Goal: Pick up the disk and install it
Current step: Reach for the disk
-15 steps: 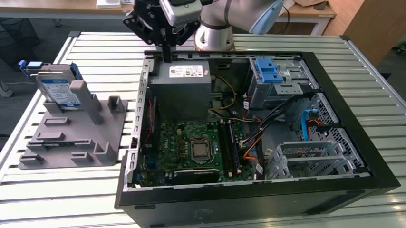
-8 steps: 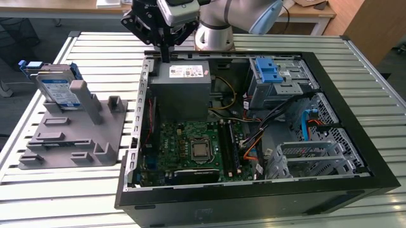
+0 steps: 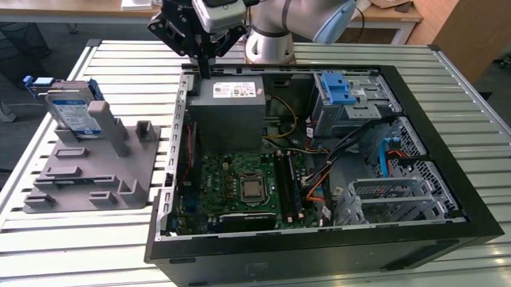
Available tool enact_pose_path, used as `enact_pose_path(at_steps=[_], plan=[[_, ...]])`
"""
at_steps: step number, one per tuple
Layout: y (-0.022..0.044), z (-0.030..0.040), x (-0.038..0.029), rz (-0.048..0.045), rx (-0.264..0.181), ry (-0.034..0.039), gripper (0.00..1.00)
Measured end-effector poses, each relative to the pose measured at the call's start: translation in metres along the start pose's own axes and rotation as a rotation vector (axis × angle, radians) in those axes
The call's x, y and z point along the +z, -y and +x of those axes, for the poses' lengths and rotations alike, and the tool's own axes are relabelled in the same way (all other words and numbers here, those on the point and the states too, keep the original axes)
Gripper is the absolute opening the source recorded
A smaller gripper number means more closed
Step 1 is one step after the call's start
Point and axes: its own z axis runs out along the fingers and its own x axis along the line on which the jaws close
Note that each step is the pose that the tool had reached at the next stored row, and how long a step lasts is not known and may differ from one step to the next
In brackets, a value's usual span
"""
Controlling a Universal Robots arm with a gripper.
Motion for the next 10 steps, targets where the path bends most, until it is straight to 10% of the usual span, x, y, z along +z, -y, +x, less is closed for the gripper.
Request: enact_pose_path(at_steps=[10], plan=[[0.0001, 0.0019, 0.0001, 0.0, 0.0, 0.0, 0.11]])
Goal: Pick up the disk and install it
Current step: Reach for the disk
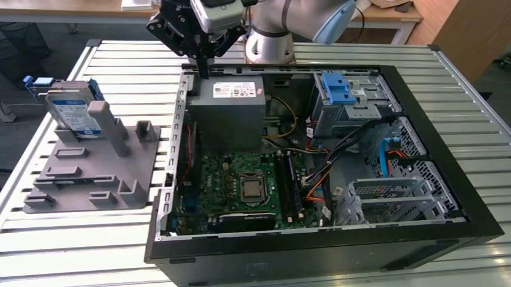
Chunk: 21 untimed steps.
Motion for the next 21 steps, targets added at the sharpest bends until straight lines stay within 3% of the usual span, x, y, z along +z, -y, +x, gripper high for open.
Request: enact_pose_path(at_steps=[21], plan=[[0.0005, 0.0068, 0.0004, 0.0001, 0.0, 0.0, 0.11]])
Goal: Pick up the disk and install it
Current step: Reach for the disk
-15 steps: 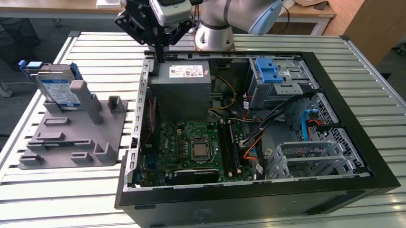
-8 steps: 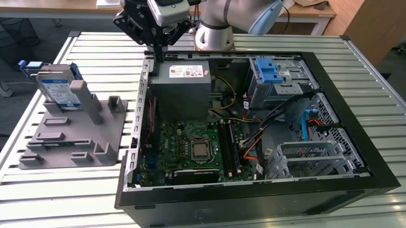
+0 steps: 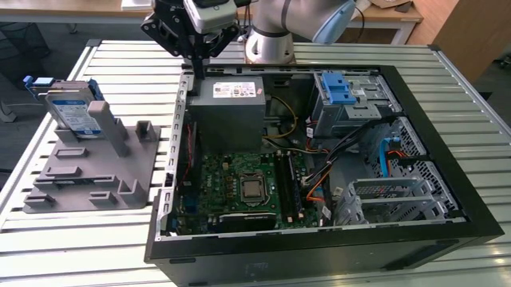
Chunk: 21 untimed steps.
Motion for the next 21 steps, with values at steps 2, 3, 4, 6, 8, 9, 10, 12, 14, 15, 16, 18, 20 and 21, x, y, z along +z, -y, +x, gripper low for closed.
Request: enact_pose_path(at_steps=[2, 3, 4, 6, 8, 9, 10, 12, 14, 15, 16, 18, 20, 21], plan=[[0.0, 0.0004, 0.0, 0.0, 0.0, 0.0, 0.11], [0.0001, 0.001, 0.0, 0.0, 0.0, 0.0, 0.11], [0.0002, 0.0017, -0.0001, 0.0, 0.0, 0.0, 0.11], [0.0003, 0.0035, -0.0001, 0.0, 0.0, 0.0, 0.11], [0.0003, 0.0044, -0.0001, 0.0, 0.0, 0.0, 0.11], [0.0003, 0.0044, -0.0001, 0.0, 0.0, 0.0, 0.11], [0.0004, 0.005, -0.0001, 0.0, 0.0, 0.0, 0.11], [0.0004, 0.0056, -0.0002, 0.0, 0.0, 0.0, 0.11], [0.0004, 0.0057, -0.0001, 0.0, 0.0, 0.0, 0.11], [0.0004, 0.0059, -0.0001, -0.0001, 0.0, 0.0, 0.11], [0.0004, 0.0059, -0.0002, 0.0, 0.0, 0.0, 0.11], [0.0005, 0.006, -0.0002, 0.0, 0.0, 0.0, 0.11], [0.0002, 0.0069, -0.0002, 0.0, 0.0, 0.0, 0.11], [-0.0003, 0.0074, -0.0001, 0.0, 0.0, 0.0001, 0.11]])
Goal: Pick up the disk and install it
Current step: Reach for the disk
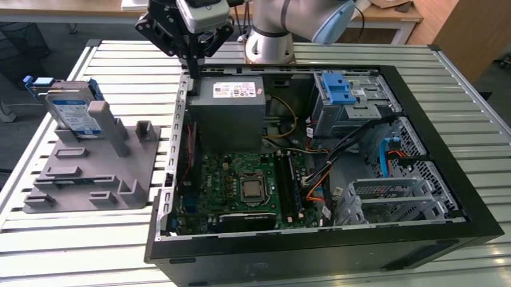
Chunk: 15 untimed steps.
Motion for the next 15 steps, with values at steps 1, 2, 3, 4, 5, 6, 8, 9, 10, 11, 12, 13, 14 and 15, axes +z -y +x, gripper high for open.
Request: enact_pose_path(at_steps=[1, 2, 3, 4, 5, 6, 8, 9, 10, 11, 12, 13, 14, 15], plan=[[-0.0008, 0.0004, 0.0, 0.0001, 0.0, -0.0001, 0.11], [-0.0018, 0.0008, 0.0, 0.0001, 0.0, -0.0001, 0.11], [-0.0027, 0.0013, 0.0001, 0.0, 0.0, -0.0001, 0.11], [-0.0036, 0.0018, 0.0001, 0.0, 0.0, -0.0001, 0.11], [-0.0046, 0.0022, 0.0002, 0.0, 0.0, -0.0001, 0.11], [-0.0056, 0.0026, 0.0003, 0.0, 0.0, -0.0001, 0.11], [-0.0075, 0.0034, 0.0004, 0.0001, 0.0, -0.0001, 0.11], [-0.008, 0.0041, 0.0004, 0.0, 0.0, -0.0001, 0.11], [-0.0084, 0.005, 0.0005, 0.0, 0.0, 0.0, 0.11], [-0.0087, 0.0058, 0.0005, 0.0001, 0.0, -0.0001, 0.11], [-0.009, 0.0068, 0.0006, 0.0, 0.0, 0.0, 0.11], [-0.0094, 0.008, 0.0007, 0.0, 0.0, -0.0001, 0.11], [-0.01, 0.009, 0.0008, -0.0001, 0.0, 0.0, 0.11], [-0.0111, 0.0109, 0.001, 0.0, 0.0, 0.0, 0.11]])
